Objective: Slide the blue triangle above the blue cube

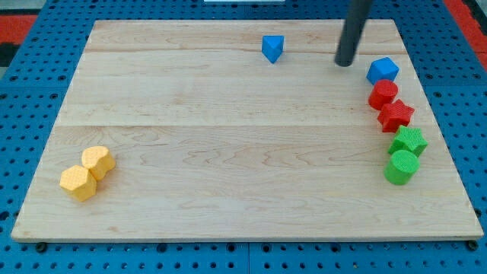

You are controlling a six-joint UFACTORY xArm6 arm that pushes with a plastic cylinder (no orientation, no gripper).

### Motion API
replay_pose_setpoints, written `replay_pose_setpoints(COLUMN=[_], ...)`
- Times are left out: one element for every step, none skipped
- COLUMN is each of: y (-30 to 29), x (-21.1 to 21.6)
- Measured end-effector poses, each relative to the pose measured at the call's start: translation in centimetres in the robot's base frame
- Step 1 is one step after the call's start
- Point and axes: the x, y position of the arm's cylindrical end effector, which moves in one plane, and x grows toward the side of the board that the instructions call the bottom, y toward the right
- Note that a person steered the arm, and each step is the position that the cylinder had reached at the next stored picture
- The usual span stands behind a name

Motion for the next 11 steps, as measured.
replay_pose_setpoints(y=[-5.4,-11.2,-14.3,-13.8,-13.8,-13.3,-12.0,-9.0,-6.2,-4.5,-4.5], x=[1.1,2.3,1.0,0.8,-0.8,-3.1,-3.9,-3.4,-3.4,-3.8,-5.3])
